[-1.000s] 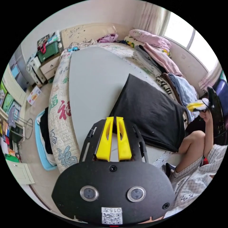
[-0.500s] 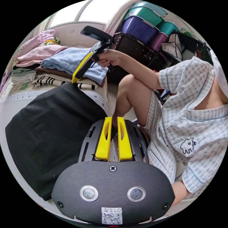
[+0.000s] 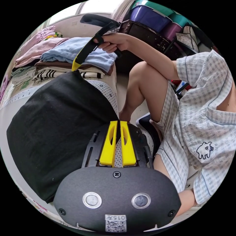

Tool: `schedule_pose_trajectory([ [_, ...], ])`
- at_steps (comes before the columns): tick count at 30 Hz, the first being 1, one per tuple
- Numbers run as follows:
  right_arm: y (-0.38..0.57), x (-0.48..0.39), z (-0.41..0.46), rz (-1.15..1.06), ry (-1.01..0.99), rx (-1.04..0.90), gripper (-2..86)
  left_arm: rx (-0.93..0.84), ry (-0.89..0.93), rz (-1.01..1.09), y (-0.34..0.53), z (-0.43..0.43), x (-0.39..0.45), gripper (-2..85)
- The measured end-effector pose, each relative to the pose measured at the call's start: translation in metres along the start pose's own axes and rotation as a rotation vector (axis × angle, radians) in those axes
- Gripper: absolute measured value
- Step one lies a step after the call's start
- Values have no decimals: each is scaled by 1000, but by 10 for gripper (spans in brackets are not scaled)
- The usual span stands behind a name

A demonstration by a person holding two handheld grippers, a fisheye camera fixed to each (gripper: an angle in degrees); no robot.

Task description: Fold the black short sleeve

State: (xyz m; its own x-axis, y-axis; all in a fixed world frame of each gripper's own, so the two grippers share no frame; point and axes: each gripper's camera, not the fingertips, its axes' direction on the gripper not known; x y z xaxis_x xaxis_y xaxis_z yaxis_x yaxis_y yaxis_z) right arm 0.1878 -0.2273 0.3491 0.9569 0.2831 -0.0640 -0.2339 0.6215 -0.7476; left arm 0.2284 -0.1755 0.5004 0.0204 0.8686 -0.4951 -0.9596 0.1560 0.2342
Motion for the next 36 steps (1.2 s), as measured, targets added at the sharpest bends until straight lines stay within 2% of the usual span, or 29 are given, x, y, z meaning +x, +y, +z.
schedule_pose_trajectory([
  [7, -8, -12, 21, -25, 189, -163, -5, -2, -21, -17, -2, 4, -4, -2],
  [11, -3, -3, -4, 48, 172, -82, 0, -7, -42, -8, -2, 4, -2, -2],
  [16, 11, 17, -37, 109, -32, 98, 55, -2, -54, -5, 0, 3, -1, -3],
  [19, 6, 16, -29, 66, -145, 73, 71, 1, -47, -9, 2, 0, -3, -3],
  [23, -2, 4, -13, 38, -33, -17, 35, -3, -40, -11, 5, -3, -5, -3],
  [28, 2, -3, -17, 31, 18, -12, 4, -1, -45, -11, 10, -9, -5, -3],
  [36, 3, -15, -5, 24, 81, -70, 25, -1, -38, -7, 22, -21, -5, 0],
])
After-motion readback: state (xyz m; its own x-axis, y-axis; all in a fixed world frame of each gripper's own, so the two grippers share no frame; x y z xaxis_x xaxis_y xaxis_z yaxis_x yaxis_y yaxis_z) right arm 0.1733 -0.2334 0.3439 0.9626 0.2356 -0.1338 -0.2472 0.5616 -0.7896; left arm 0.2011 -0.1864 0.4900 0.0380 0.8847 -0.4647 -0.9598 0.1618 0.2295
